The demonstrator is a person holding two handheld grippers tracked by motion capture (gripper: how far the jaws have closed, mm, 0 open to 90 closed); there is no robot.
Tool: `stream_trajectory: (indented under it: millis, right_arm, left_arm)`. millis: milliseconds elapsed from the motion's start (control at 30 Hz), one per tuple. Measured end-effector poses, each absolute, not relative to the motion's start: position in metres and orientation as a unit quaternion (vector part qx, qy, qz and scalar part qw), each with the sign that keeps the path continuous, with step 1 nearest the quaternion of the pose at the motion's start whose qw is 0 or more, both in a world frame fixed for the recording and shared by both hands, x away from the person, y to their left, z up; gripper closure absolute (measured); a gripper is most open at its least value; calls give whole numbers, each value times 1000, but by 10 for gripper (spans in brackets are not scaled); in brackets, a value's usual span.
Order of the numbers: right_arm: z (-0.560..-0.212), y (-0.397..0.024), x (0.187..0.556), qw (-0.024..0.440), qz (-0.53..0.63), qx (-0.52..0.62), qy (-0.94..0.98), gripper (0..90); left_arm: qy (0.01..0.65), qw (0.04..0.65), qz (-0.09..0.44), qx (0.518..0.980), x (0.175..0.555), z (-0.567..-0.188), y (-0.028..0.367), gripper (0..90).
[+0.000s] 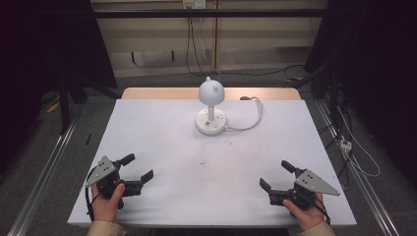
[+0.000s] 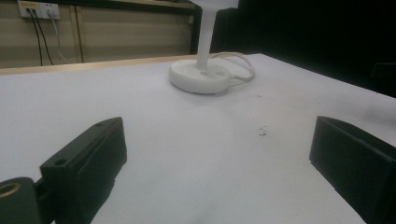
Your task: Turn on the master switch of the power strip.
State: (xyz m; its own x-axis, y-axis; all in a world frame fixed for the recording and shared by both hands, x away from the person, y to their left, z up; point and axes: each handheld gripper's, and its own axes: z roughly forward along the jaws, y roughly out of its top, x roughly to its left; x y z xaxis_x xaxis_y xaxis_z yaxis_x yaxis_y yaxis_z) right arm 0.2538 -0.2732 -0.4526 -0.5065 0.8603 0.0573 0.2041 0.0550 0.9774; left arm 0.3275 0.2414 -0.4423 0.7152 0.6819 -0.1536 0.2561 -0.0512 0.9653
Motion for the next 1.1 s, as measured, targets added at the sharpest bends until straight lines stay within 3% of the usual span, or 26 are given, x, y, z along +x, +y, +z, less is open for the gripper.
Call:
stream_trajectory:
  millis: [567, 1100]
  right_arm:
    - [-448, -269, 273, 292, 546, 412, 668, 37]
    - [-441, -253, 314, 290, 523, 419, 683, 49]
  left_arm:
    - [329, 605, 175, 704, 328, -442, 239, 39]
    - [324, 606, 172, 706, 328, -442, 240, 40]
